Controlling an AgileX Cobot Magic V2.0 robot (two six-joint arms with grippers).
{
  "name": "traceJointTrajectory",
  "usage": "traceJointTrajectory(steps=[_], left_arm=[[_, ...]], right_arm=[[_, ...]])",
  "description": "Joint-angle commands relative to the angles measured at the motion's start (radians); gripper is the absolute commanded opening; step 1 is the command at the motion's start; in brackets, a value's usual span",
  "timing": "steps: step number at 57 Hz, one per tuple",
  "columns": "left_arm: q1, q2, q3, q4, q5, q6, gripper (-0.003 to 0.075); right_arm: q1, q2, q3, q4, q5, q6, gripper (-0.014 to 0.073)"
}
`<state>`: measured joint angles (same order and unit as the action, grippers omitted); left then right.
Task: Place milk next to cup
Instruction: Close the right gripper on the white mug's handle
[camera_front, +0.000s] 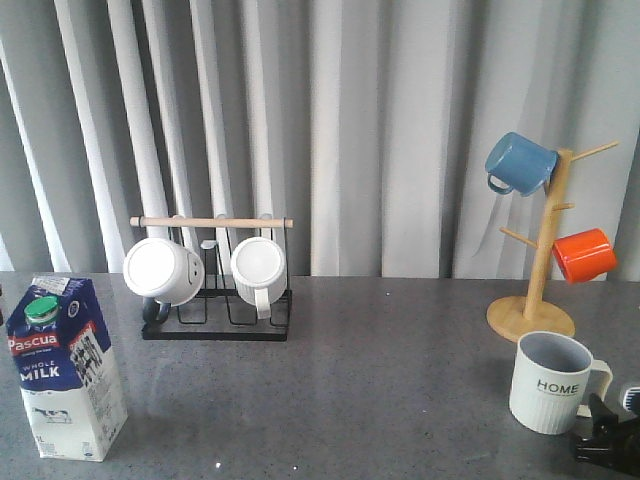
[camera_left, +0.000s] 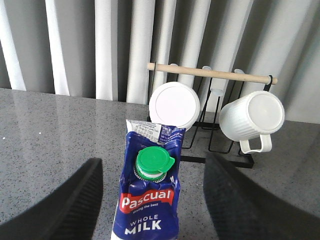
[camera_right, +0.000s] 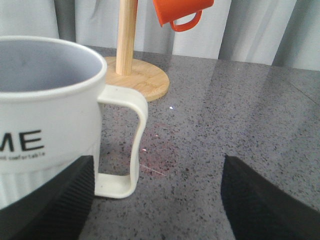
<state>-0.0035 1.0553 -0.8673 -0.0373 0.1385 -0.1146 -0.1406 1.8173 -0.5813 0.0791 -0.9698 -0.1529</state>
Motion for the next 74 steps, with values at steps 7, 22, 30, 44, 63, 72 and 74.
traceJointTrajectory(steps=[7,22,30,44,63,72,74], left_arm=[[0.001,-0.013,-0.036,-0.005,-0.069,-0.001,0.0433],[0.001,-0.013,-0.036,-0.005,-0.068,-0.001,0.0433],[0.001,-0.013,-0.036,-0.005,-0.069,-0.001,0.0433],[0.001,-0.013,-0.036,-0.005,-0.068,-0.001,0.0433],[0.001,-0.013,-0.036,-0.005,-0.068,-0.001,0.0433],[0.001,-0.013,-0.036,-0.005,-0.068,-0.001,0.0433],[0.001,-0.013,-0.036,-0.005,-0.068,-0.001,0.0433]], right_arm=[[-0.012,-0.012,-0.04,-0.005,-0.076,-0.002,0.0508],[-0.063,-0.006,-0.048,-0.056,-0.072,0.076,0.0508],[-0.062,-0.006,-0.061,-0.116,-0.055,0.081,0.0508],[-0.062,0.0,-0.079,-0.137,-0.047,0.085,0.0508],[-0.062,0.039,-0.096,-0.135,-0.04,0.085,0.0508],[-0.062,0.059,-0.098,-0.133,-0.059,0.085,0.0508],[-0.062,0.062,-0.098,-0.132,-0.062,0.085,0.0508]])
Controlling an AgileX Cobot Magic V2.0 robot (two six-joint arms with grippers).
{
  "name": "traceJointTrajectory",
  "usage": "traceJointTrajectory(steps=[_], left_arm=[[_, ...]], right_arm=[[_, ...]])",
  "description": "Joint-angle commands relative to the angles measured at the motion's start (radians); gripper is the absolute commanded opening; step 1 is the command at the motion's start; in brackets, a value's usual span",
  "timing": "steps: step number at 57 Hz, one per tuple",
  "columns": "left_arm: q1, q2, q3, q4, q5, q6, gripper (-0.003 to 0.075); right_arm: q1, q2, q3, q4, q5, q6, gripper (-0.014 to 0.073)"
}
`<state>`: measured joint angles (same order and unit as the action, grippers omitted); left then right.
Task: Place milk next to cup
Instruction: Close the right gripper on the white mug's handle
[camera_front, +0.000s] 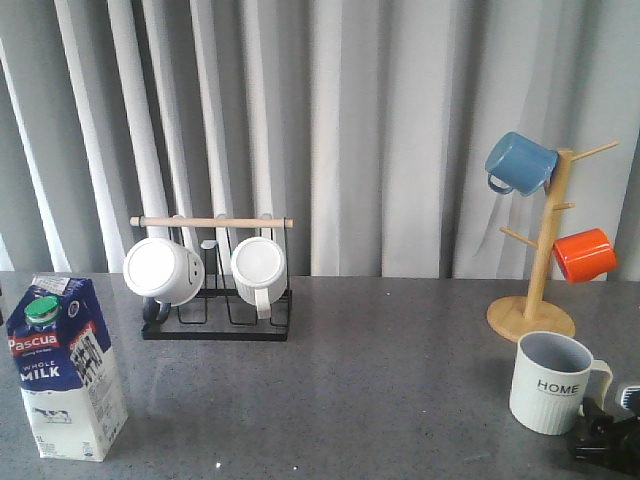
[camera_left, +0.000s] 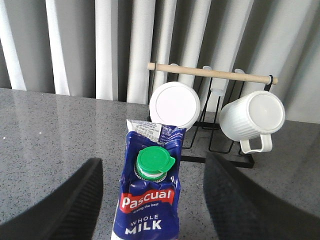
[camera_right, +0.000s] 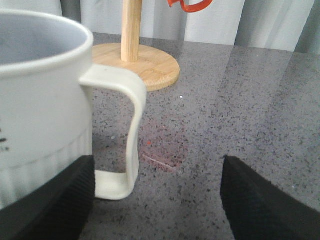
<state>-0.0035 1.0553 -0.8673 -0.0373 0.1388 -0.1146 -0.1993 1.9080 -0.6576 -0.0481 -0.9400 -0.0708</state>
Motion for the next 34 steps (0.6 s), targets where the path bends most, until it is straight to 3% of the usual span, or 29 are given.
traceJointTrajectory(steps=[1,24,29,34], left_arm=[[0.001,-0.013,-0.036,-0.005,-0.068,-0.001,0.0433],[0.001,-0.013,-0.036,-0.005,-0.068,-0.001,0.0433],[0.001,-0.013,-0.036,-0.005,-0.068,-0.001,0.0433],[0.001,-0.013,-0.036,-0.005,-0.068,-0.001,0.0433]], right_arm=[[-0.004,-0.026,-0.022,-0.004,-0.093,0.003,0.0508],[-0.004,0.024,-0.079,0.003,-0.083,0.023,0.0489],[-0.004,0.035,-0.089,-0.002,-0.083,0.032,0.0426],[-0.004,0.038,-0.091,-0.011,-0.084,0.051,0.0309]])
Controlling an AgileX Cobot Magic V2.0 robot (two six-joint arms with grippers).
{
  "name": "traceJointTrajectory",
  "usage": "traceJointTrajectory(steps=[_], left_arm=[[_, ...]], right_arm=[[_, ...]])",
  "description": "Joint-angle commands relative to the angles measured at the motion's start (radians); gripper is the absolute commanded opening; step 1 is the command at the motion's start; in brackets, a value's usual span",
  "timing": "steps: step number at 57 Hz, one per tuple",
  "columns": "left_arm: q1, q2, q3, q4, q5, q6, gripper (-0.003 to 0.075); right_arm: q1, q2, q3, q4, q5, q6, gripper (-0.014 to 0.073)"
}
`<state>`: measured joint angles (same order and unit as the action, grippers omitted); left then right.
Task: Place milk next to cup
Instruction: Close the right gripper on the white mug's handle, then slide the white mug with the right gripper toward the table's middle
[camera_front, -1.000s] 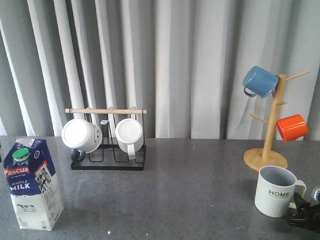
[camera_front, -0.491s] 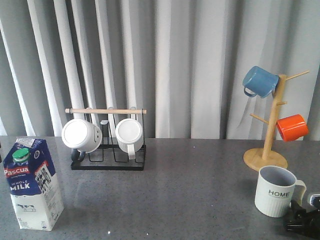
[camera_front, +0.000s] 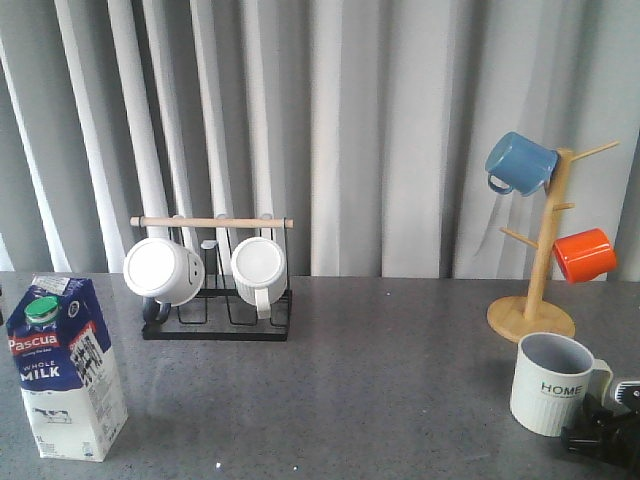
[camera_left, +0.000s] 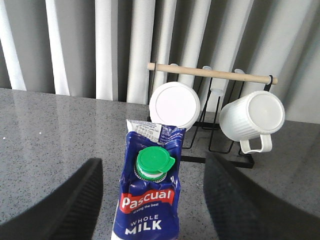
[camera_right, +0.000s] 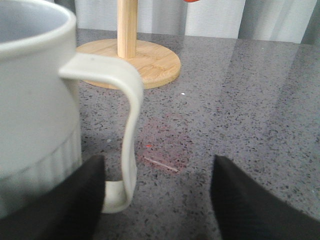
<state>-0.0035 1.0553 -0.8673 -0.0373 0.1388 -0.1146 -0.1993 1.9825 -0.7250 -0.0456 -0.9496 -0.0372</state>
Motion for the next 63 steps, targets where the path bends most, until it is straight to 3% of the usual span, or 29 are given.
traceJointTrajectory(steps=[1,8,12,30,40,49,63], left_arm=[[0.001,-0.013,-0.036,-0.005,-0.068,-0.001,0.0433],[0.001,-0.013,-0.036,-0.005,-0.068,-0.001,0.0433],[0.001,-0.013,-0.036,-0.005,-0.068,-0.001,0.0433],[0.001,-0.013,-0.036,-0.005,-0.068,-0.001,0.0433],[0.001,-0.013,-0.036,-0.005,-0.068,-0.001,0.0433],[0.001,-0.013,-0.036,-0.005,-0.068,-0.001,0.0433],[0.001,-0.013,-0.036,-0.005,-0.068,-0.001,0.0433]], right_arm=[[-0.004,-0.037,-0.025,-0.015,-0.075,0.017,0.0286],[-0.004,-0.037,-0.036,-0.02,-0.061,0.021,0.0065],[-0.004,-0.037,-0.036,-0.034,-0.068,0.045,-0.0015],[0.005,-0.052,-0.036,-0.193,-0.091,0.151,-0.0002],[0.093,-0.088,-0.036,-0.187,-0.087,0.162,-0.0002],[0.227,-0.106,-0.036,-0.123,-0.083,0.144,-0.0002],[0.447,-0.105,-0.104,0.18,0.025,0.052,-0.0002]])
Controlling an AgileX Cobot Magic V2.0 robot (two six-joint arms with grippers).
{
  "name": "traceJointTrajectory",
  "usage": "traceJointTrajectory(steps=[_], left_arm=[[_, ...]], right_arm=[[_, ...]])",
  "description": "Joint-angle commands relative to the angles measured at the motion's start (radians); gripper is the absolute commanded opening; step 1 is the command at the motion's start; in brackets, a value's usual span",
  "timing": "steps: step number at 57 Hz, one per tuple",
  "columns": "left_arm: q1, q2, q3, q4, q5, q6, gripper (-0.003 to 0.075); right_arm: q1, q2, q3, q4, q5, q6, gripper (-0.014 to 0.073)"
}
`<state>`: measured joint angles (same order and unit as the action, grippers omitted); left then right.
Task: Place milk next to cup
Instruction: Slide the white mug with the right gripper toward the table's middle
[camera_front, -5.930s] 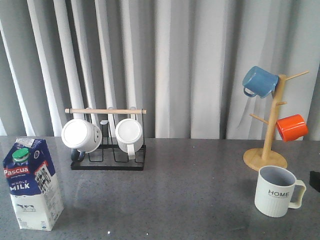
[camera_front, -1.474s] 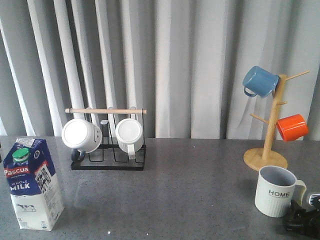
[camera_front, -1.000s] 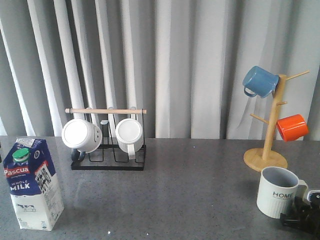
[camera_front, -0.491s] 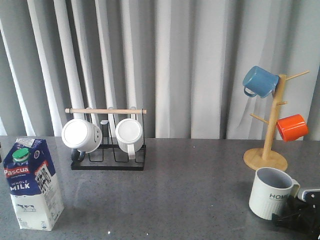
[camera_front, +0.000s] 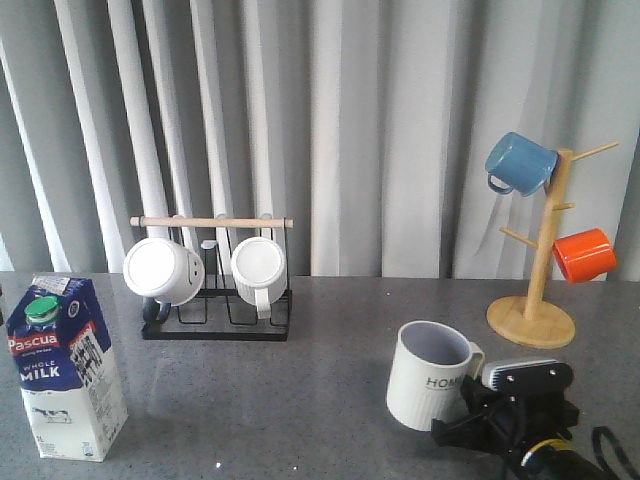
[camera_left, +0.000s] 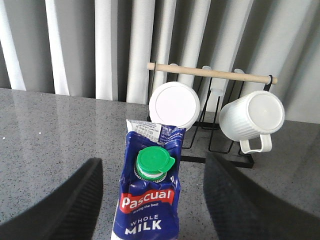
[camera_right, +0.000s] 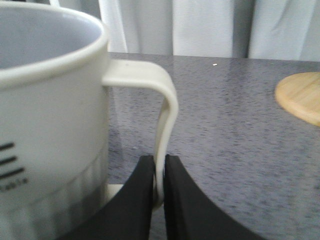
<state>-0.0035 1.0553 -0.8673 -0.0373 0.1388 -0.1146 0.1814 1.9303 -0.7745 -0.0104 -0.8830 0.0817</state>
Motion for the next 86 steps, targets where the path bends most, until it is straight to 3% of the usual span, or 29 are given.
traceJointTrajectory(steps=[1,13,26,47,73,86], left_arm=[[0.001,-0.013,-0.036,-0.005,-0.068,-0.001,0.0433],[0.001,-0.013,-0.036,-0.005,-0.068,-0.001,0.0433],[0.001,-0.013,-0.036,-0.005,-0.068,-0.001,0.0433],[0.001,-0.013,-0.036,-0.005,-0.068,-0.001,0.0433],[0.001,-0.013,-0.036,-0.005,-0.068,-0.001,0.0433],[0.001,-0.013,-0.036,-0.005,-0.068,-0.001,0.0433]], right_arm=[[0.078,-0.053,-0.06,0.176,-0.038,-0.082,-0.0002],[0.205,-0.046,-0.139,0.393,0.013,-0.249,-0.0002],[0.258,0.003,-0.173,0.481,0.015,-0.306,-0.0001],[0.272,0.047,-0.173,0.493,0.024,-0.347,0.0031],[0.273,0.009,-0.093,0.494,-0.029,-0.343,0.025],[0.271,-0.086,-0.021,0.445,-0.043,-0.342,0.03]])
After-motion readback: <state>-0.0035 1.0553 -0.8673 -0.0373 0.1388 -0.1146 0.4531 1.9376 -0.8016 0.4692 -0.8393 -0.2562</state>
